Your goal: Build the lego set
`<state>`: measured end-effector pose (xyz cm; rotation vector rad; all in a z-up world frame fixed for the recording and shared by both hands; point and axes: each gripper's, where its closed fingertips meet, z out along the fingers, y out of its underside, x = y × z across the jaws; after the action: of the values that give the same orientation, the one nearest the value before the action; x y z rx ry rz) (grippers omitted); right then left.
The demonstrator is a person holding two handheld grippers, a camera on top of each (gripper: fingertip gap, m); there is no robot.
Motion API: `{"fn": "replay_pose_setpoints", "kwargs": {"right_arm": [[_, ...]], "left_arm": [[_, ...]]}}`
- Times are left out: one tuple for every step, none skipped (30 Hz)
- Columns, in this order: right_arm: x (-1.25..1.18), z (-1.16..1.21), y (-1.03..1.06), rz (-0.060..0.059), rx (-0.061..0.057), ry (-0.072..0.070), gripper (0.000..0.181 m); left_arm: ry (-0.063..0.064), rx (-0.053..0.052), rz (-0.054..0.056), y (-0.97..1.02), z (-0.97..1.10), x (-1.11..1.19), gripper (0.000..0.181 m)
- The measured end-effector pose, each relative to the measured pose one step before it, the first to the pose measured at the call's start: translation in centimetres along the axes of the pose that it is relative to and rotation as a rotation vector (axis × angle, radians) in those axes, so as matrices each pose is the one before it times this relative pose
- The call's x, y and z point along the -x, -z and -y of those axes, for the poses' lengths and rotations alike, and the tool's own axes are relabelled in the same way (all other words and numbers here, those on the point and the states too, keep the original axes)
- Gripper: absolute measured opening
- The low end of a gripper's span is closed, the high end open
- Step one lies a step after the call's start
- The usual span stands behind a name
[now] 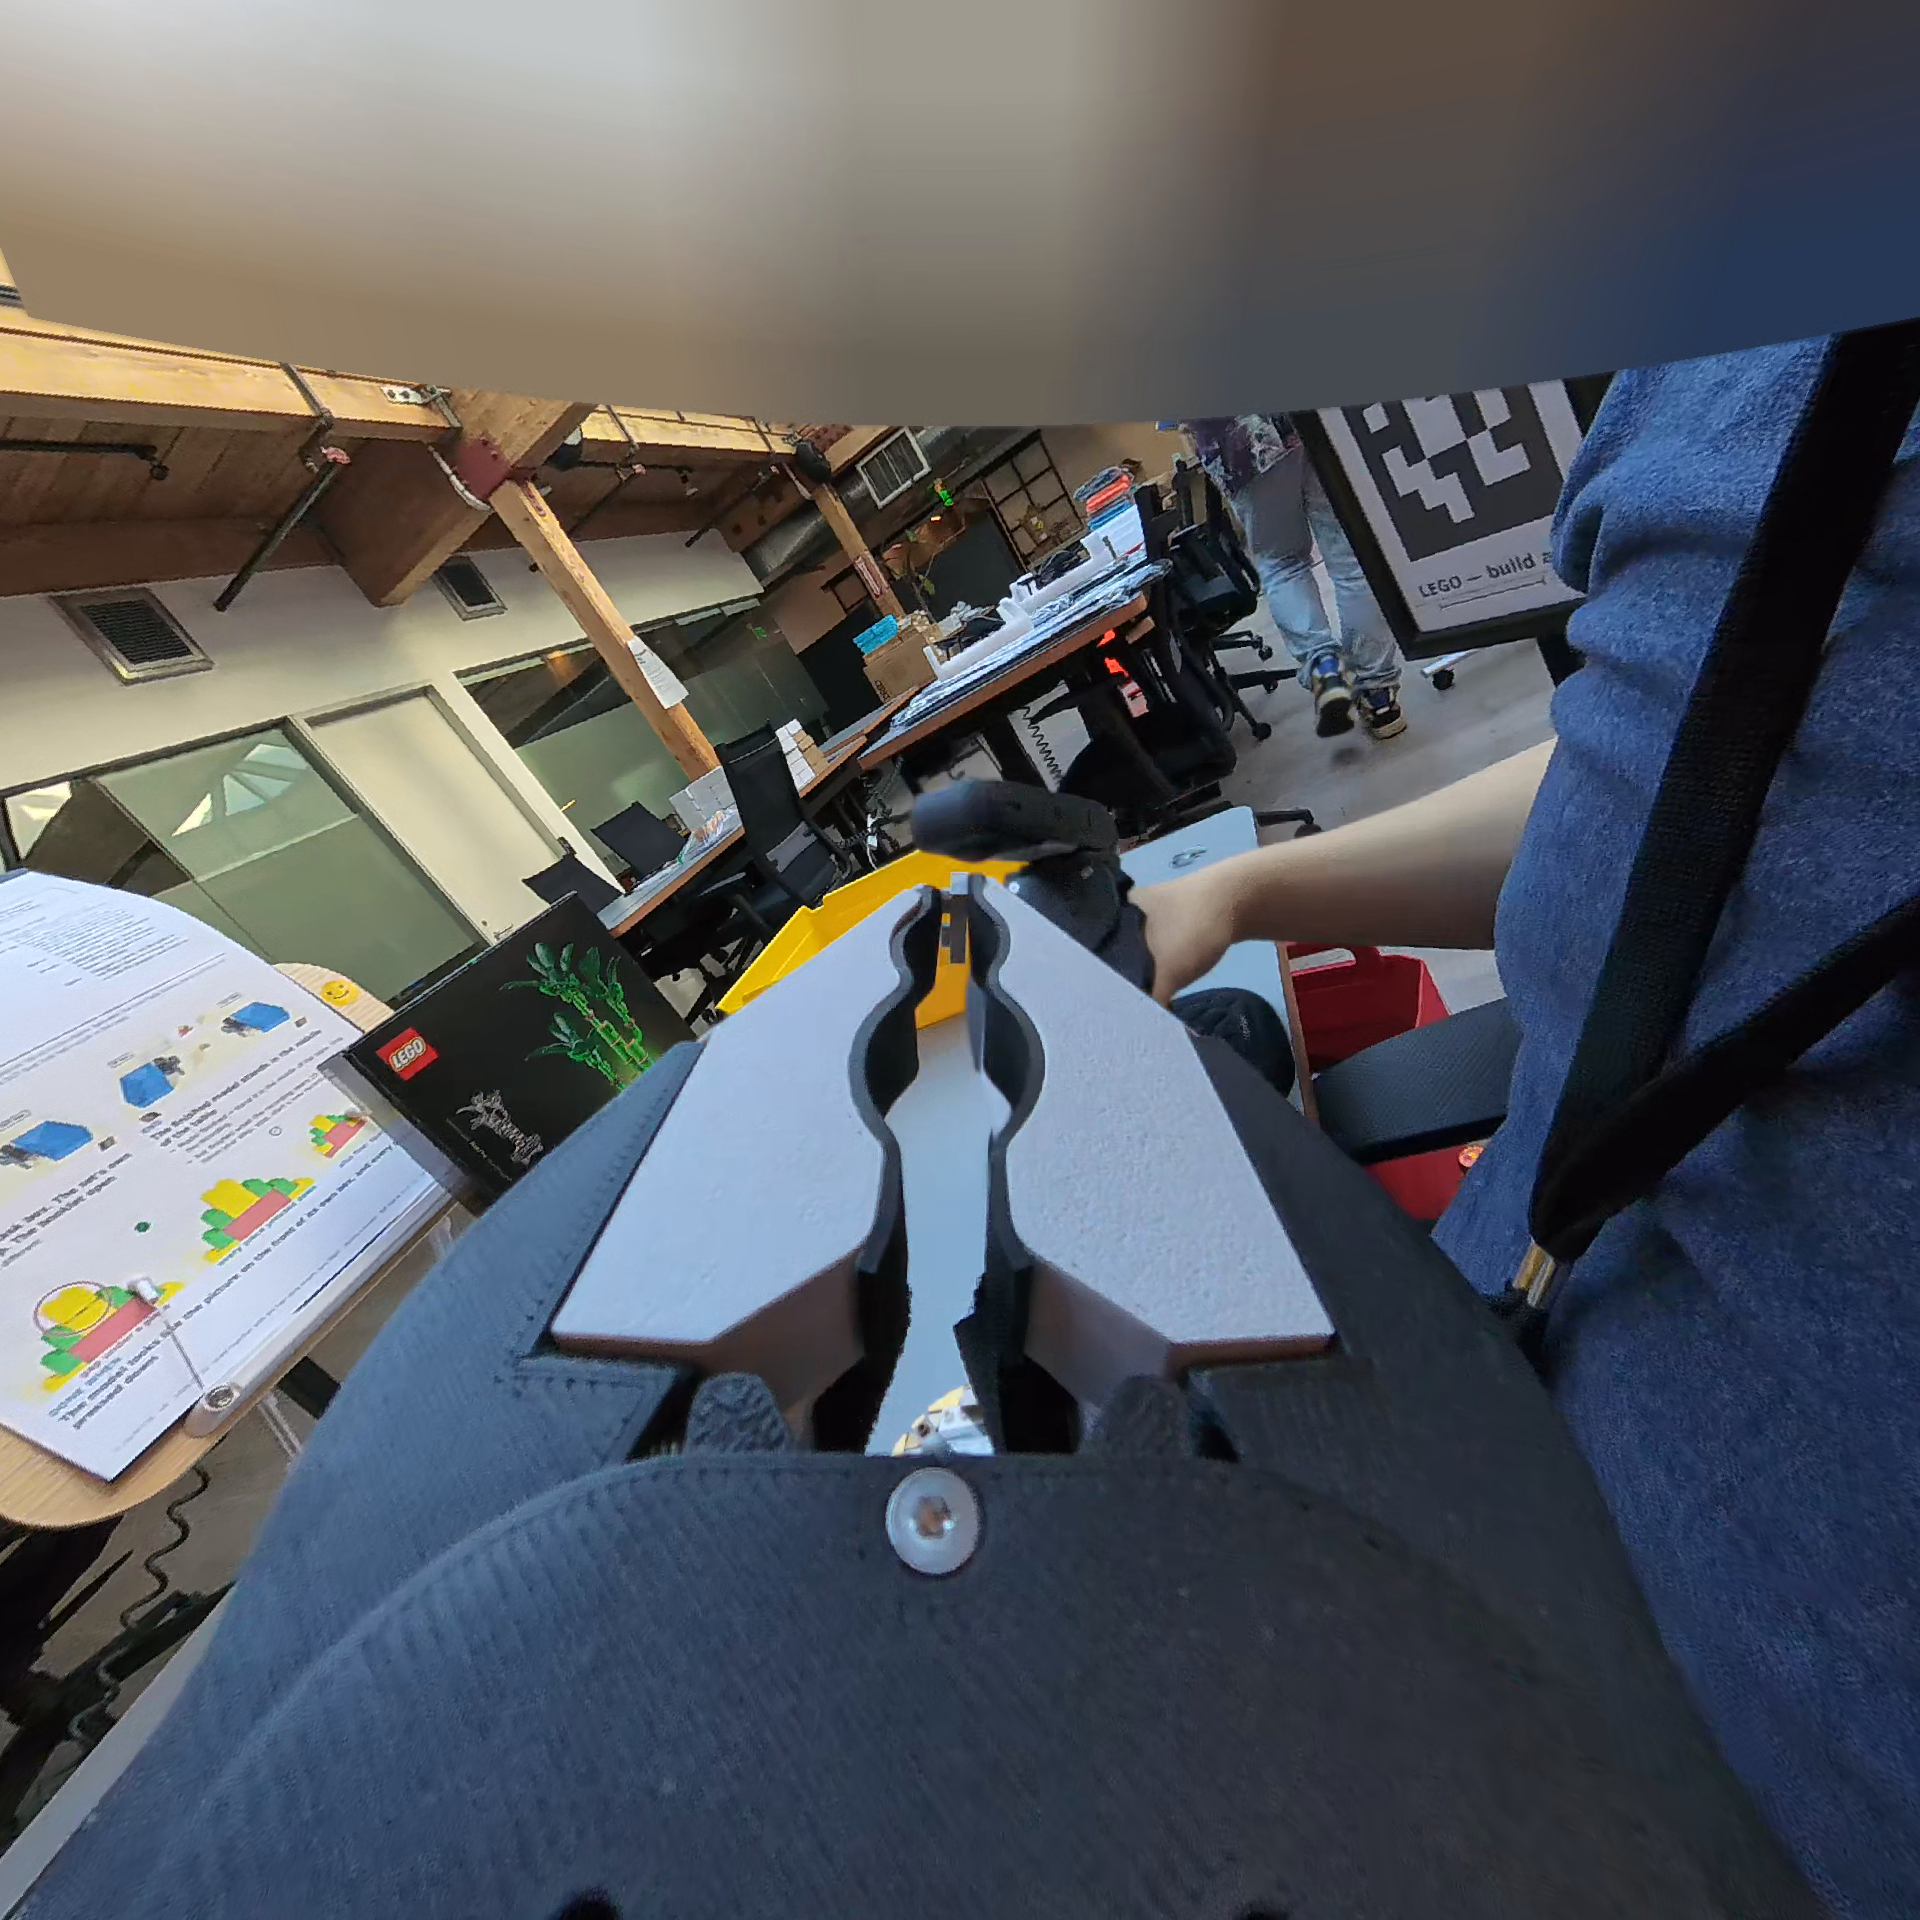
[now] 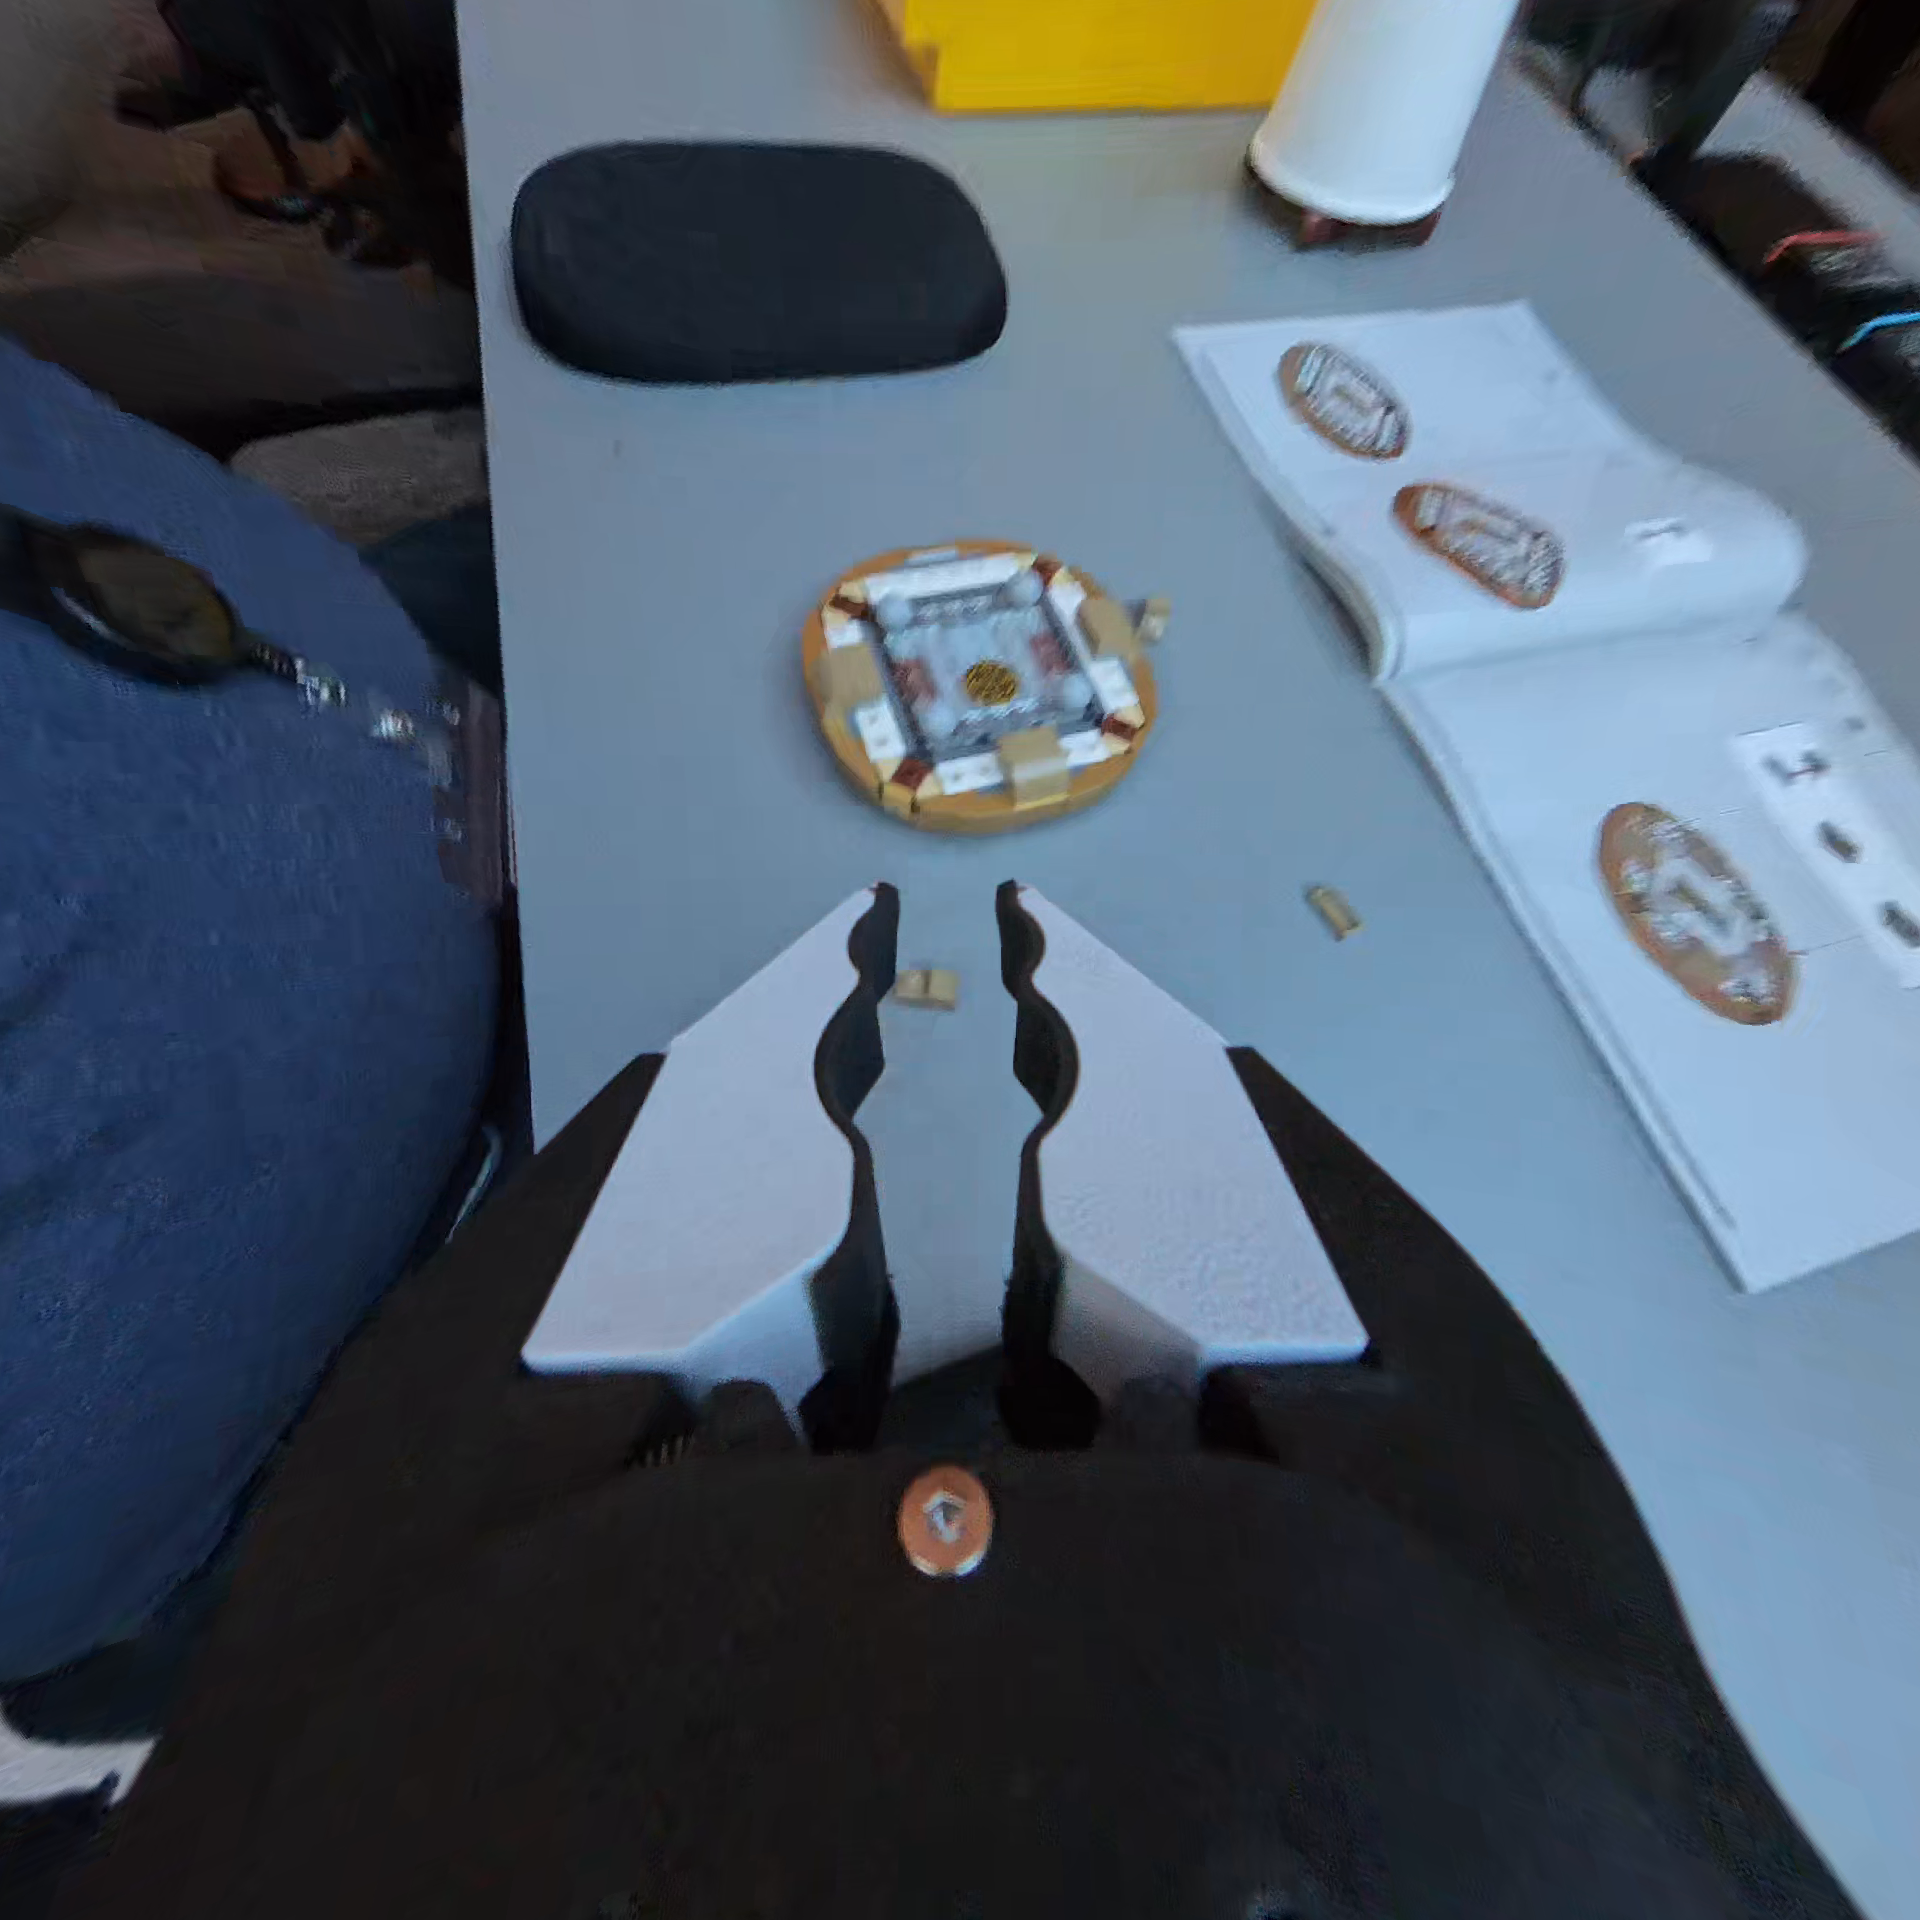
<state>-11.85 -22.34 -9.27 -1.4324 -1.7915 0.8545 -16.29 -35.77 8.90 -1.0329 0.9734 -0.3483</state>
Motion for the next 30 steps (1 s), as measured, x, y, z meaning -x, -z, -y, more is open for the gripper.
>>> {"fn": "replay_pose_setpoints", "kwargs": {"right_arm": [[0.560, -1.225, -0.662, 0.0175, 0.0345, 0.0312, 0.018], [0.308, -1.050, -0.589, -0.0011, 0.0412, 0.0692, 0.015], [0.113, -0.803, -0.490, -0.0075, 0.0393, 0.0854, 0.012], [-0.101, -0.459, -0.332, -0.0086, 0.0303, 0.0751, 0.008], [-0.247, -0.183, -0.225, -0.0038, 0.0188, 0.0532, 0.006], [-0.246, -0.109, -0.163, 0.0141, 0.0102, 0.0185, 0.006], [-0.072, -0.300, -0.163, 0.0366, 0.0174, -0.0232, 0.005], [0.298, -0.386, -0.185, 0.0576, 0.0274, -0.0398, 0.004], [0.483, -0.418, -0.186, 0.0593, 0.0320, -0.0334, 0.003], [0.294, -0.334, -0.198, 0.0306, 0.0271, -0.0219, 0.002], [0.412, 0.191, -0.061, 0.0239, -0.0091, -0.0058, 0.001], [0.776, 0.285, -0.069, 0.0423, -0.0124, -0.0012, 0.000], [0.270, 0.208, -0.205, 0.0114, -0.0040, -0.0139, 0.000], [0.043, 0.387, -0.222, -0.0023, -0.0168, -0.0128, 0.000], [-0.152, 0.483, -0.240, -0.0173, -0.0259, -0.0033, 0.000], [-0.718, 0.391, -0.224, -0.0533, -0.0255, 0.0070, 0.000], [-0.501, -0.002, -0.134, -0.0414, -0.0034, 0.0164, 0.000], [0.171, -0.150, -0.005, 0.0023, 0.0083, 0.0179, 0.000], [0.300, -0.040, 0.175, 0.0116, 0.0018, 0.0147, 0.001], [0.099, -0.021, 0.358, 0.0021, -0.0033, 0.0136, 0.001], [-0.048, 0.003, 0.532, -0.0028, -0.0096, 0.0128, 0.002], [-0.332, -0.035, 0.612, -0.0124, -0.0114, 0.0093, 0.003], [-0.614, -0.080, 0.594, -0.0204, -0.0103, 0.0005, 0.009], [-0.737, -0.078, 0.445, -0.0176, -0.0105, -0.0086, 0.012], [-0.567, -0.061, 0.187, -0.0018, -0.0115, -0.0121, 0.015], [-0.281, -0.102, -0.050, 0.0150, -0.0074, -0.0068, 0.018], [-0.059, -0.180, -0.222, 0.0245, -0.0009, 0.0025, 0.021], [-0.090, -0.245, -0.287, 0.0185, 0.0086, 0.0111, 0.022], [0.039, -0.146, -0.308, 0.0258, 0.0070, 0.0091, 0.023], [0.171, -0.009, -0.289, 0.0339, 0.0018, 0.0008, 0.023]], "left_arm": [[0.0035, 0.0053, 0.0002, 0.080, -0.109, 0.049, 0.002], [0.0032, 0.0067, -0.0024, 0.042, -0.116, -0.001, 0.003], [0.0018, 0.0065, -0.0016, 0.027, -0.126, -0.001, 0.003], [0.0009, 0.0046, -0.0003, 0.004, -0.099, 0.000, 0.003], [0.0034, 0.0021, -0.0031, -0.018, -0.040, -0.058, 0.003], [0.0055, 0.0030, -0.0055, -0.041, -0.049, -0.099, 0.003], [0.0031, 0.0049, -0.0027, -0.046, -0.065, -0.066, 0.003], [-0.0013, 0.0049, 0.0009, -0.013, -0.076, -0.038, 0.003], [-0.0026, 0.0039, 0.0036, 0.013, -0.051, -0.001, 0.003], [-0.0014, 0.0013, 0.0030, 0.052, -0.040, -0.001, 0.003], [0.0032, -0.0005, 0.0022, 0.053, -0.029, 0.002, 0.003], [0.0067, -0.0020, 0.0020, 0.058, -0.030, 0.018, 0.003], [0.0069, -0.0027, 0.0020, 0.032, -0.055, 0.033, 0.003], [0.0067, -0.0012, 0.0004, 0.001, -0.084, 0.017, 0.003], [0.0055, -0.0002, -0.0015, -0.006, -0.100, 0.000, 0.003], [0.0036, 0.0011, -0.0021, -0.026, -0.116, -0.004, 0.003], [0.0026, 0.0029, -0.0016, -0.012, -0.114, 0.001, 0.003], [0.0016, 0.0037, -0.0020, -0.008, -0.090, -0.020, 0.003], [0.0007, 0.0039, -0.0012, 0.035, -0.085, -0.006, 0.003], [0.0006, 0.0040, 0.0005, 0.067, -0.067, 0.013, 0.003], [0.0022, 0.0026, 0.0004, 0.088, -0.051, 0.010, 0.003], [0.0038, -0.0008, 0.0010, 0.103, -0.015, 0.019, 0.003], [0.0046, -0.0043, 0.0026, 0.103, 0.020, 0.048, 0.003], [0.0052, -0.0042, 0.0031, 0.085, 0.004, 0.055, 0.003], [0.0040, -0.0028, 0.0026, 0.044, -0.015, 0.043, 0.003], [0.0015, -0.0010, 0.0021, 0.006, -0.048, 0.035, 0.003], [-0.0011, 0.0004, 0.0020, -0.026, -0.051, 0.027, 0.003], [-0.0010, 0.0018, 0.0016, -0.048, -0.052, 0.019, 0.003], [-0.0013, 0.0019, 0.0004, -0.049, -0.007, 0.002, 0.003], [-0.0021, 0.0013, 0.0007, -0.034, 0.017, 0.010, 0.003]]}}
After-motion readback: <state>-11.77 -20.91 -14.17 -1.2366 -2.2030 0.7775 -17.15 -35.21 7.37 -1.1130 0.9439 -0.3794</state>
